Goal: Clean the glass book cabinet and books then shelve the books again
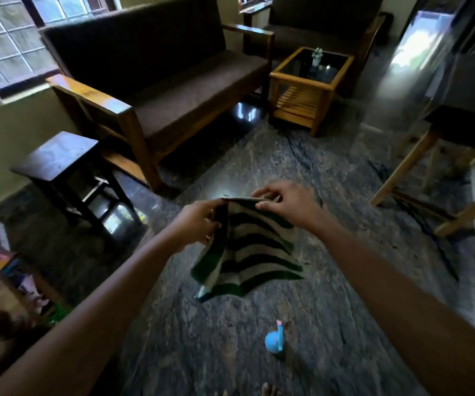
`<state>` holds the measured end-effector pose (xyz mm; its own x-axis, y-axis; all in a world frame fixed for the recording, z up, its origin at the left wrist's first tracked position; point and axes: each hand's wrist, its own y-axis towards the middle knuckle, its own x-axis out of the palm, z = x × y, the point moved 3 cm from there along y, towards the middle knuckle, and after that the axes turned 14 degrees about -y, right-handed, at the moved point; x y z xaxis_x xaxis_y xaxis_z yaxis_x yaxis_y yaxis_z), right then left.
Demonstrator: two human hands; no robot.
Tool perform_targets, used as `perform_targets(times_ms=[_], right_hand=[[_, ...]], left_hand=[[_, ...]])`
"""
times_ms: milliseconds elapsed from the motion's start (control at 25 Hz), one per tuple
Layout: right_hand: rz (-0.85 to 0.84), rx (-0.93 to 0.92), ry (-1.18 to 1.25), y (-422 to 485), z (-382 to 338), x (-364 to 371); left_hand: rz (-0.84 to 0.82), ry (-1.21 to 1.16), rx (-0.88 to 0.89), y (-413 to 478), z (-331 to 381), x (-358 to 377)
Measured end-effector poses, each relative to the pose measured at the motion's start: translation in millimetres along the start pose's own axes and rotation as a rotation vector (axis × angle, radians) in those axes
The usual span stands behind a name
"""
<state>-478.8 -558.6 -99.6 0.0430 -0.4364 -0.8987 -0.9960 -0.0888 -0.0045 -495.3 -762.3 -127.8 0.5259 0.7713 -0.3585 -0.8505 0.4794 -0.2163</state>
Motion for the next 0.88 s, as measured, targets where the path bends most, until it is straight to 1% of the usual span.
perform_targets(times_ms=[80, 160, 240, 280, 320, 360, 400, 440, 520, 560, 600, 640, 680, 720, 800, 840, 880], right_hand=[[0.083, -0.004, 0.119, -13.6, -13.3, 17.6], [0.128, -0.068, 0.173, -26.8, -26.9, 37.7], [0.142, -0.145, 0.132, -36.2, -34.2, 56.4], [0.107, -0.162, 0.111, -39.7, -35.6, 64.4], [0.076, -0.171, 0.088, -41.8, -35.8, 70.8], [0.077, -0.153, 0.068, -41.4, -34.5, 74.2], [0.113, -0.112, 0.058, -38.8, -29.8, 75.0], [0.160, -0.065, 0.041, -34.6, -22.7, 73.3], [0.212, -0.003, 0.007, -26.5, -9.8, 65.9], [0.181, -0.001, -0.014, -25.1, -4.9, 63.8], [0.114, -0.022, -0.039, -25.5, -1.3, 63.0], [0.049, -0.049, -0.043, -25.3, 1.6, 62.2], [0.002, -0.050, 0.024, -24.2, 3.7, 59.0], [-0.023, -0.023, 0.183, -22.3, 7.3, 54.3], [-0.039, 0.094, 0.739, -15.7, 19.2, 52.8], [-0.103, 0.170, 0.939, -12.5, 27.4, 64.3], [-0.219, 0.243, 0.986, -14.4, 33.5, 87.2]], left_hand=[[0.124, -0.437, -0.174, -0.6, -4.6, 12.0], [0.240, -0.732, -0.219, -0.4, -5.4, 21.9], [0.337, -0.941, -0.245, -0.1, -4.1, 28.0], [0.358, -1.045, -0.255, -1.4, -4.4, 30.1], [0.355, -1.140, -0.266, -1.6, -6.9, 31.3], [0.322, -1.181, -0.257, -1.7, -8.8, 30.7], [0.291, -1.090, -0.232, -2.8, -13.3, 27.1], [0.249, -0.804, -0.173, -4.2, -19.0, 20.8], [0.199, 0.096, -0.019, -8.7, -33.6, 4.5], [0.173, 0.432, 0.054, -10.3, -39.6, -1.7], [0.132, 0.589, 0.101, -11.5, -43.2, -7.1], [0.110, 0.595, 0.132, -12.7, -44.9, -11.5], [0.102, 0.499, 0.157, -13.7, -44.7, -14.2], [0.126, 0.306, 0.168, -13.2, -44.5, -16.6], [0.219, -0.212, 0.137, -13.4, -51.1, -11.6], [0.234, -0.412, 0.093, -14.3, -63.7, -1.3], [0.212, -0.558, 0.012, -17.6, -81.2, 16.6]])
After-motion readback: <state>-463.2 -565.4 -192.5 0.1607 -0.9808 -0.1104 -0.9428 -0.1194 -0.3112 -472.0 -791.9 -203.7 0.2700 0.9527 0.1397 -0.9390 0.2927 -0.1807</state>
